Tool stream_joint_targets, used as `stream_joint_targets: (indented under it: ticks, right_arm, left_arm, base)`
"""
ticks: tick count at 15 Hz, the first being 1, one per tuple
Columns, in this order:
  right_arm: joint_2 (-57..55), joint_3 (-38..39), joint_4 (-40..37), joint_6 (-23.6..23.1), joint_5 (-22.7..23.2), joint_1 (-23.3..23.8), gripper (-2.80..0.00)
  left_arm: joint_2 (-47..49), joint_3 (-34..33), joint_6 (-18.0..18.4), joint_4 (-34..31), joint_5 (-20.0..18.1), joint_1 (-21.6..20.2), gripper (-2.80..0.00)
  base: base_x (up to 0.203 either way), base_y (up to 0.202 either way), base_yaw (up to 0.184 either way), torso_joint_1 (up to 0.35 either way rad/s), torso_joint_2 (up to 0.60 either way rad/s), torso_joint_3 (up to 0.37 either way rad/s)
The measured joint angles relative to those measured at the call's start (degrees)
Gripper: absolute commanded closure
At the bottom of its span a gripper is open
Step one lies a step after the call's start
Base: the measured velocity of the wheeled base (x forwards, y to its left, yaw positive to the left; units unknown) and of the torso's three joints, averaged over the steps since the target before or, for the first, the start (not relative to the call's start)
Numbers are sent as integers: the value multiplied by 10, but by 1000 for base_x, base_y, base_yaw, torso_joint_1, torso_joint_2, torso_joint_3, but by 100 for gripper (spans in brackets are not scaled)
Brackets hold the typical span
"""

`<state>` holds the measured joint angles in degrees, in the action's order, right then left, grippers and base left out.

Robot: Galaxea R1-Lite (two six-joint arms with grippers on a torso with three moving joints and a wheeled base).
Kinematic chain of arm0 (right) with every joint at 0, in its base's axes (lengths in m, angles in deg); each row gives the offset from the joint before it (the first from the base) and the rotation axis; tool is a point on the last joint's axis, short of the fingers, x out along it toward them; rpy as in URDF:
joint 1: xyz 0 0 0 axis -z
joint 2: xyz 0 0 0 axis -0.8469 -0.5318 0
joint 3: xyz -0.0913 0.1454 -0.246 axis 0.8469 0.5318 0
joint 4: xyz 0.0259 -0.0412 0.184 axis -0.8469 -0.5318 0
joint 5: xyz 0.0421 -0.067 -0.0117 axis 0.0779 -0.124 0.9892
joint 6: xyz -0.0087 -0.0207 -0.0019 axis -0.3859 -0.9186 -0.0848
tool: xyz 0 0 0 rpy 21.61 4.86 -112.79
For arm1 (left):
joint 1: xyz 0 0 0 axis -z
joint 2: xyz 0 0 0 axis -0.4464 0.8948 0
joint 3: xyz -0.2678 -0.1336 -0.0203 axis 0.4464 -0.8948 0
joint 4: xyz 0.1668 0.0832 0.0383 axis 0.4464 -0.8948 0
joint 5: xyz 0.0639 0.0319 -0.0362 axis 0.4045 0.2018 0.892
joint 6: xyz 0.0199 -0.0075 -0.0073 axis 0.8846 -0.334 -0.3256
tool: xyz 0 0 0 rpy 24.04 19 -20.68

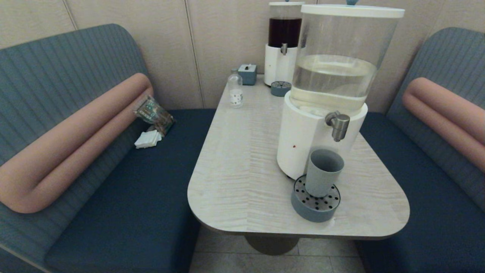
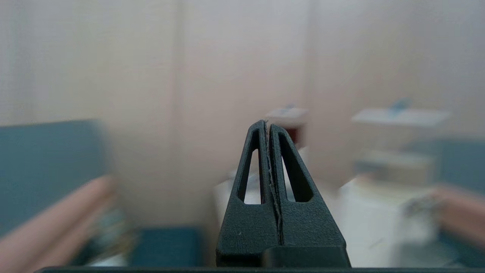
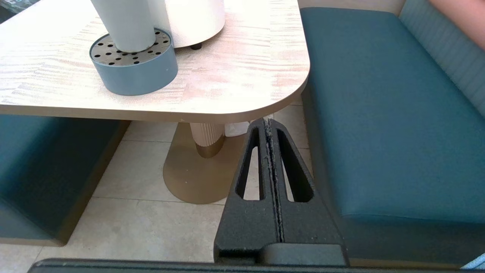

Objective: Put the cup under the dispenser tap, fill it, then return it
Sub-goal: Turn on the faucet

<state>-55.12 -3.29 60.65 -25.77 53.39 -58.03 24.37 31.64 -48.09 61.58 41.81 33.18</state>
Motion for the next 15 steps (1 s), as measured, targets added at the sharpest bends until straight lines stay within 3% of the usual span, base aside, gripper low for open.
stream_joint_targets:
  ticks: [2,6,9,12,15]
  right_arm:
    - [0,0,0,0,0,0,0]
    - [0,0,0,0,0,0,0]
    - [0,0,0,0,0,0,0]
    - [0,0,0,0,0,0,0]
    - [0,0,0,0,0,0,0]
  left_arm:
    - [-60,-12,23,-71,-15,-33,0]
    - [-174,-82,73,-233,-44,-51,0]
    - [-198,-148,129,-328,-35,-54,0]
    - [-205,-157,138,-444,-7,-55,0]
    - [-206,-157,129,-483,-7,-55,0]
  base:
    - [0,0,0,0,0,0]
    - [0,0,0,0,0,0]
    - [0,0,0,0,0,0]
    - [0,0,0,0,0,0]
    - [0,0,0,0,0,0]
